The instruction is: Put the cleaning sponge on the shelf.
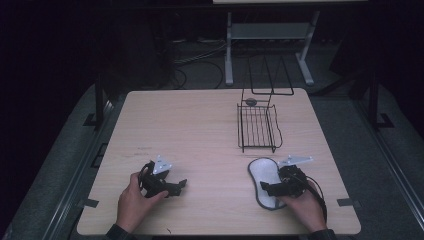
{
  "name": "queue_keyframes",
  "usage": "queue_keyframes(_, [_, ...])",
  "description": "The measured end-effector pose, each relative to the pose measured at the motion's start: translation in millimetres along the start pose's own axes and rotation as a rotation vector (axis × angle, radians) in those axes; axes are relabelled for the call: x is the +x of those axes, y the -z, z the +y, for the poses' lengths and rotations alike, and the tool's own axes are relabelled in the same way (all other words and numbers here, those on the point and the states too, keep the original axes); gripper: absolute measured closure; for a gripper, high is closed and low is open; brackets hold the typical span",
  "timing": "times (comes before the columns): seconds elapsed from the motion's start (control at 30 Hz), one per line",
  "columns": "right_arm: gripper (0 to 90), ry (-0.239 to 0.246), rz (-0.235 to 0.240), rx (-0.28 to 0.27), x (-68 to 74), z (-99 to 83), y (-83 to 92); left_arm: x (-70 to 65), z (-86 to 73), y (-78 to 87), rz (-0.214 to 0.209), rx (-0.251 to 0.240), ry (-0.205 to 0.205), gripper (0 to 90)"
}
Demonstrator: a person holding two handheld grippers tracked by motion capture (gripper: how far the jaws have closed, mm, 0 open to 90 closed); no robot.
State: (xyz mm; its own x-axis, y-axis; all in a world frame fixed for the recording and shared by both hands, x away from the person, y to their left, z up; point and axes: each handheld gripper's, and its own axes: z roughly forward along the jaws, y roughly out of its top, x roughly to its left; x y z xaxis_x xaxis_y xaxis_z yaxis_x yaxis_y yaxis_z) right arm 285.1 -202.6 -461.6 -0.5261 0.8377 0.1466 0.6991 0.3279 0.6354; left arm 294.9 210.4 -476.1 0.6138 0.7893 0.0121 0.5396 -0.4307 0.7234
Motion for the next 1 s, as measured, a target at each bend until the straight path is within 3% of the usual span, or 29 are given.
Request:
queue_keyframes(0.17, [13.1, 0.004, -0.005, -0.004, 1.9, 5.7, -4.1, 0.0, 0.0, 0.0, 0.000, 0.000, 0.000, 12.4])
queue_keyframes(0.33, [10.1, -0.023, -0.019, -0.013, 7.3, 11.4, -7.7, 0.0, 0.0, 0.0, 0.000, 0.000, 0.000, 12.3])
queue_keyframes(0.5, [11.3, -0.001, -0.038, 0.003, 10.6, 13.2, -13.5, 0.0, 0.0, 0.0, -0.001, 0.000, 0.000, 12.3])
queue_keyframes(0.7, [16.6, 0.002, 0.024, 0.030, 13.5, 12.4, -18.1, 0.0, 0.0, 0.0, 0.000, 0.001, 0.000, 12.4])
queue_keyframes(1.0, [19.4, 0.037, 0.029, 0.039, 12.8, 13.5, -17.4, 0.0, 0.0, 0.0, 0.000, 0.001, -0.001, 12.4])
